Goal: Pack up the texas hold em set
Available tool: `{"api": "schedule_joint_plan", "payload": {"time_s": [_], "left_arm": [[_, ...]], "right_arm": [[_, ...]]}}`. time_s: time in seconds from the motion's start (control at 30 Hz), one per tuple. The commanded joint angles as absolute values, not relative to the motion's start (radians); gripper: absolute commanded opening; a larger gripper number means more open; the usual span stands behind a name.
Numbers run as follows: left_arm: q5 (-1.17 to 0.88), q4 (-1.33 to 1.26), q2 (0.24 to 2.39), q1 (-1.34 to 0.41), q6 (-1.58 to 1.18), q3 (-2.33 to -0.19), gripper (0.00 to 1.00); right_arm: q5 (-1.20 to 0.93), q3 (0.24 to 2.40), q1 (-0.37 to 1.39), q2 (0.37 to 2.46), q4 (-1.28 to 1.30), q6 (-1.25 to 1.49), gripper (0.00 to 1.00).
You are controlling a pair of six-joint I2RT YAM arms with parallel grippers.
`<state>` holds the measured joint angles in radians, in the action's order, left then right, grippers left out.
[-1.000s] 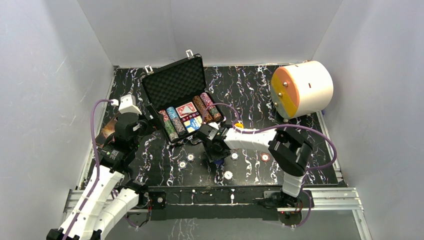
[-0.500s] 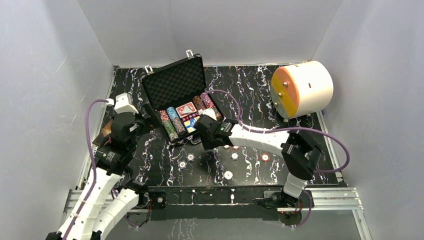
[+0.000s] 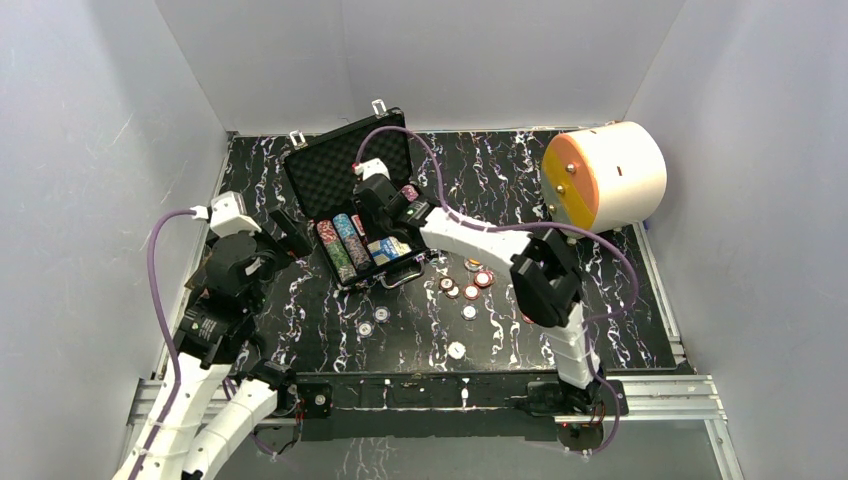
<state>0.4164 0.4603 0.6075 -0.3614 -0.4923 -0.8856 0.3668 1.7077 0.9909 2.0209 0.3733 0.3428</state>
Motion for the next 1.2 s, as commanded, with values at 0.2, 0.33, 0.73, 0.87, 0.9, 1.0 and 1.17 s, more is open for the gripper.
{"api": "schedule_joint_plan", "payload": {"time_s": [0.2,0.33,0.73,0.87,0.9,1.0,1.17], "left_arm": [[0.434,0.479,0.600,-0.355,-0.519,-0.897,0.98],[0.440,0.477,0.614,-0.355,-0.510,-0.898,0.98],[0.453,0.476,0.623,-0.355,-0.497,-0.900,0.98],[0.451,0.473,0.627,-0.355,-0.498,-0.902,0.98],[0.451,0.472,0.626,-0.354,-0.500,-0.902,0.98],[0.448,0.469,0.626,-0.355,-0.502,-0.901,0.98],[0.440,0.467,0.627,-0.355,-0.499,-0.905,0.98]], "right_arm": [[0.378,2.000,0.948,2.287,0.334,0.196,0.53],[0.397,2.065,0.943,2.343,0.335,0.178,0.53],[0.421,2.140,0.918,2.410,0.384,0.199,0.60],[0.365,2.143,0.917,2.386,0.381,0.198,0.68],[0.356,2.144,0.917,2.376,0.379,0.200,0.69],[0.352,2.145,0.917,2.349,0.380,0.206,0.71],[0.384,2.116,0.908,2.266,0.398,0.249,0.71]]}}
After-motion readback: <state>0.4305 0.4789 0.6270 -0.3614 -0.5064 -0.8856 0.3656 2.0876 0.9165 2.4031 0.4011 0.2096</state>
